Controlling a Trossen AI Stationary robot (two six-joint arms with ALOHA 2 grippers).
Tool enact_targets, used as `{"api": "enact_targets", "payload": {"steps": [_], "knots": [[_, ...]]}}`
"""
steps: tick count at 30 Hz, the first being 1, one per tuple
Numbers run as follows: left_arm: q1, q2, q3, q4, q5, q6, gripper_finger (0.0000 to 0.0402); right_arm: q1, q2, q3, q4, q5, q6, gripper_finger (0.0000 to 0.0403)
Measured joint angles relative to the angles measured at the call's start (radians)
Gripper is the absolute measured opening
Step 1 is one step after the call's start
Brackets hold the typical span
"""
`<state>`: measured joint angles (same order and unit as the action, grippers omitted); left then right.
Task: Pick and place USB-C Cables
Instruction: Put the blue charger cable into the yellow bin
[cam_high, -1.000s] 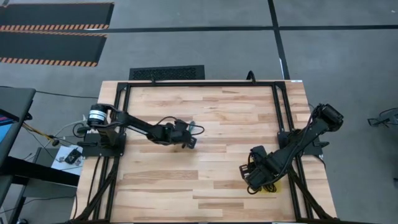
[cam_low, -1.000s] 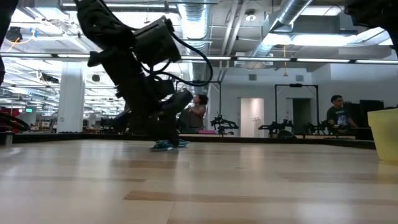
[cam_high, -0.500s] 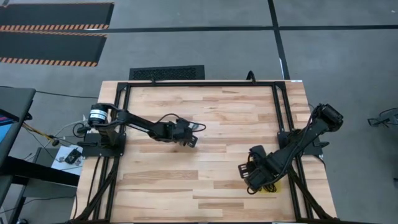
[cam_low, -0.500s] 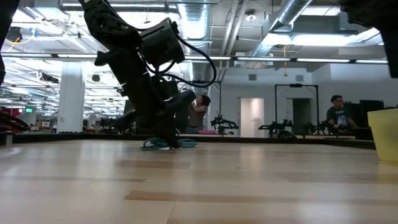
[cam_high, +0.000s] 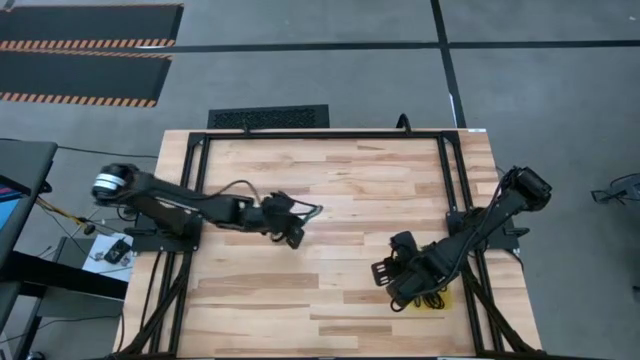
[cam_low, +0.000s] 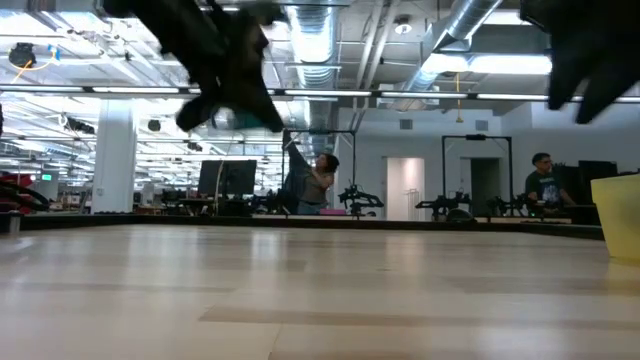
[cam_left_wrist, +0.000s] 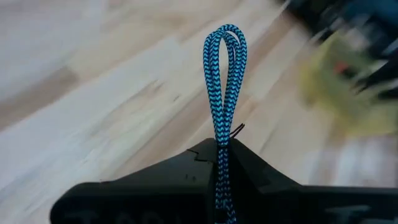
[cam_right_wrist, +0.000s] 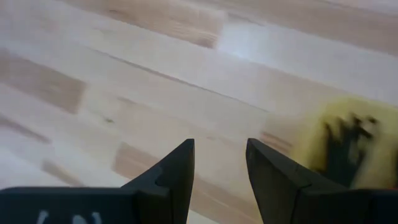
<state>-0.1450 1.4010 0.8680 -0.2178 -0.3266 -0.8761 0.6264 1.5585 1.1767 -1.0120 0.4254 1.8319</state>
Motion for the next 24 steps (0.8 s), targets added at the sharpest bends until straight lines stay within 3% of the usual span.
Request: {"api": "enact_targets", "payload": {"steps": [8, 14, 24], "knots": [[-0.139, -0.208, 0.000, 0.005, -0.176, -0.011, 0.0000, -0.074, 0.000, 0.000, 0.337, 0.165, -0.348, 0.0186], [-0.243, -0.306, 0.000, 0.068, -0.279, -0.002, 0.0000, -0.170, 0.000, 0.000, 0.662, 0.152, -0.648, 0.0203], [-0.372, -0.351, 0.002, 0.416, -0.309, 0.234, 0.0000, -0.302, 0.000, 0.000, 1.282, 0.021, -1.132, 0.0219]]}}
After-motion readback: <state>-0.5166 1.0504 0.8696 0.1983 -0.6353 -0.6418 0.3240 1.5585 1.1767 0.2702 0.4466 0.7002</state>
